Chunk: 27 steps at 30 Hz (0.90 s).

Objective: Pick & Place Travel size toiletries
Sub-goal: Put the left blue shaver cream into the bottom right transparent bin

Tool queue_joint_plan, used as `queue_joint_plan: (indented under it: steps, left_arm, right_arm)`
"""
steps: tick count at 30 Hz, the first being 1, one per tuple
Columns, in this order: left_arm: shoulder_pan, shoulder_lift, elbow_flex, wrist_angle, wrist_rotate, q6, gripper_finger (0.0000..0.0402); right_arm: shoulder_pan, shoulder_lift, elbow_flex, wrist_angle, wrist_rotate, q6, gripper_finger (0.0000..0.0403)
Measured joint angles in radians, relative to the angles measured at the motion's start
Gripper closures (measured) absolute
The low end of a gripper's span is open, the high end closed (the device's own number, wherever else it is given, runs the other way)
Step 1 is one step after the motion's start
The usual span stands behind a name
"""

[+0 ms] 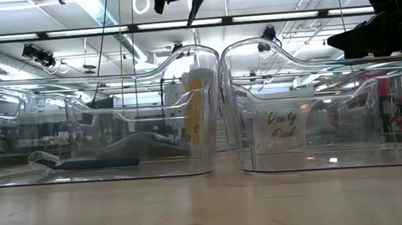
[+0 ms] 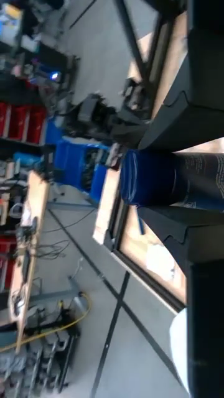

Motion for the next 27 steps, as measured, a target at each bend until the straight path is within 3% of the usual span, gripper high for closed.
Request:
queue_joint_plan:
  steps: [10,21,27]
  left_arm:
    - [-0.002,0.043,0.004,0.187,-0.141,-0.093,0.0262]
    - [-0.002,0.121,0.0,0.28,-0.159,-0.255,0.0262]
    - [-0.002,0.128,0.0,0.285,-0.16,-0.265,0.0262]
  right_arm:
    - [0.0,0.0,0.0,0.0,0.009,-0.109,0.039]
    - [0.0,0.0,0.0,0.0,0.027,-0.113,0.039]
    - [0.0,0.0,0.0,0.004,0.027,-0.113,0.039]
